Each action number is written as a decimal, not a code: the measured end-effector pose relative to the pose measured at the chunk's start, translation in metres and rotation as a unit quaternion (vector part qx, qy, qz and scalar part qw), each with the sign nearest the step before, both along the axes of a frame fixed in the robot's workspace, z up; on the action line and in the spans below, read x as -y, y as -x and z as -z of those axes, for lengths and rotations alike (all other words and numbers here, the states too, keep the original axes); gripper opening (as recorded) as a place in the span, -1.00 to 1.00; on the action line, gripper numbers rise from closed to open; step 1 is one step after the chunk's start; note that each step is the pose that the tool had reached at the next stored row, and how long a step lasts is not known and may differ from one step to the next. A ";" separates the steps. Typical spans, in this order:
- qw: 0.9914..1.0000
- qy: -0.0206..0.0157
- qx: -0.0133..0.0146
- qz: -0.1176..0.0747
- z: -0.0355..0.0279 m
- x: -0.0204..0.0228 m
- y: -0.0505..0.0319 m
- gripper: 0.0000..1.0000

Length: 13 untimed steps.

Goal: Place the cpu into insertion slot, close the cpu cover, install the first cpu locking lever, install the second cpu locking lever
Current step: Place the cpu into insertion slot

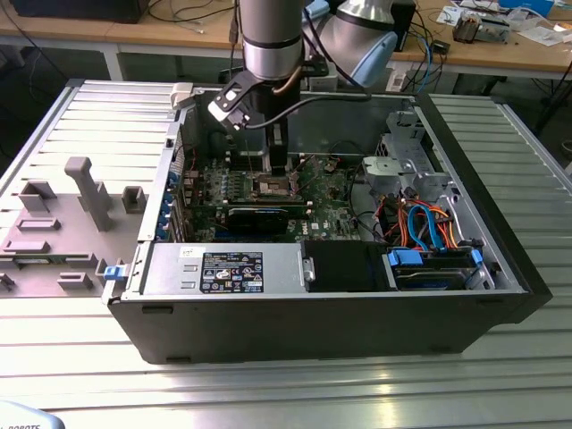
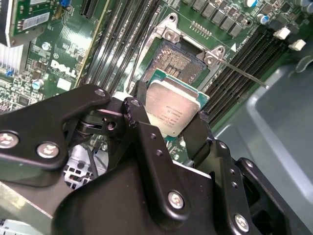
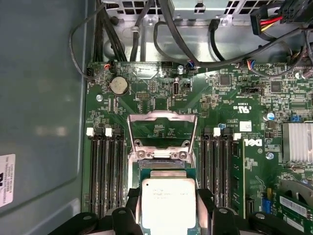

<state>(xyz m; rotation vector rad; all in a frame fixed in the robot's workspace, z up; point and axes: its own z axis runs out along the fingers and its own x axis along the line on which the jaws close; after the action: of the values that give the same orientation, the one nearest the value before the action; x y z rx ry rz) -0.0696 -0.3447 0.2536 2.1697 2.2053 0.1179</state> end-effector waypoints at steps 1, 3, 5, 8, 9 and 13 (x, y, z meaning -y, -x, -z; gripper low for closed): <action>1.000 0.000 0.000 0.000 0.0018 0.0000 0.0001 0.08; 1.000 0.000 0.000 0.000 0.0059 0.0000 0.0001 0.08; 1.000 0.000 0.000 0.000 0.0104 -0.0001 0.0001 0.08; 1.000 0.000 0.000 0.000 0.0193 -0.0001 0.0001 0.08; 1.000 0.000 0.000 0.000 0.0225 0.0000 0.0001 0.08; 1.000 0.000 0.000 0.000 0.0316 -0.0001 0.0003 0.08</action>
<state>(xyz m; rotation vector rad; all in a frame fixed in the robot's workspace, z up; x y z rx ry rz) -0.0699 -0.3446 0.2220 2.1702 2.2050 0.1180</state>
